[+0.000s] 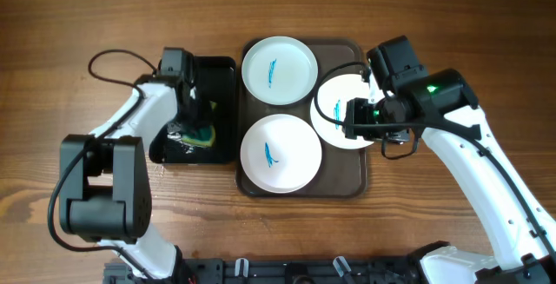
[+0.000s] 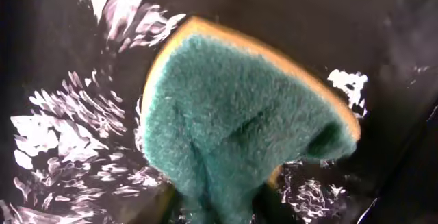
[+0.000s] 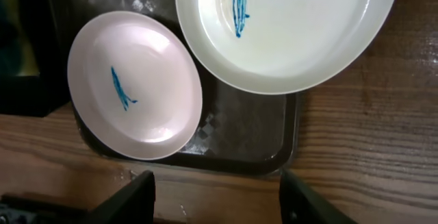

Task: Clean dirty plates on tray and stack at the side

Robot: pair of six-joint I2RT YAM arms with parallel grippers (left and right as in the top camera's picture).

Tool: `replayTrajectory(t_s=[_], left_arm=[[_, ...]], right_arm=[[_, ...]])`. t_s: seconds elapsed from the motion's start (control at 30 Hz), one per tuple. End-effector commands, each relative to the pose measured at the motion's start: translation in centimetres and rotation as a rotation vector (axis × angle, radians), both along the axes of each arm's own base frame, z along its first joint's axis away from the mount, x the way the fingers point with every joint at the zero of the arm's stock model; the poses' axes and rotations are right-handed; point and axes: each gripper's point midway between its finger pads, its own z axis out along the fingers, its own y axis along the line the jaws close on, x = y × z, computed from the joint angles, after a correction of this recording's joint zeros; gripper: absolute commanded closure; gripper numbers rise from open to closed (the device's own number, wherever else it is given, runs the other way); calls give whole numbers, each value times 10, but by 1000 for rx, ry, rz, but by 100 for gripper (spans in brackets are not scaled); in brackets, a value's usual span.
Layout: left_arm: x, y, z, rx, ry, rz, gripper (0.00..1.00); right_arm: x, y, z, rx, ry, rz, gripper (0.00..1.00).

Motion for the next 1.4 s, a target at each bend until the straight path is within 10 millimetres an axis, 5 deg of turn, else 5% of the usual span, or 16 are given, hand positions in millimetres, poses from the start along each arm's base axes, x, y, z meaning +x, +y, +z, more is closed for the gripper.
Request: replayTrajectory(t_s=[0.0, 0.1, 0.3, 0.4, 0.53, 0.73, 0.93, 1.03, 1.23, 1.37], left_arm=[[-17, 3, -10, 17, 45, -3, 96], [-3, 2, 21, 15, 19, -3, 96], [23, -7, 118, -29, -93, -10, 96], [23, -15, 166, -84, -165, -23, 96], [11, -22, 202, -130, -234, -37, 96], [-13, -31, 202, -162, -162, -59, 96], [-10, -44, 203, -166, -179, -96, 96], [-9, -48, 203, -168, -184, -109, 96], [-13, -71, 195, -176, -153, -150, 96], [-14, -104, 165, -188, -75, -166, 96]], right_arm=[[-1, -1, -12, -26, 46, 3, 41], [-1, 17, -18, 44, 65, 124, 41], [5, 26, -48, 45, 145, 155, 56], [-1, 36, -77, 30, 185, 190, 57], [-9, 55, -120, 31, 166, 259, 62], [5, 58, -150, -7, 48, 226, 67], [6, 52, -170, -39, 34, 205, 70], [13, 55, -174, -30, 17, 196, 89], [27, 22, -176, -130, 16, -69, 96], [25, 10, -177, -136, 50, -150, 96]])
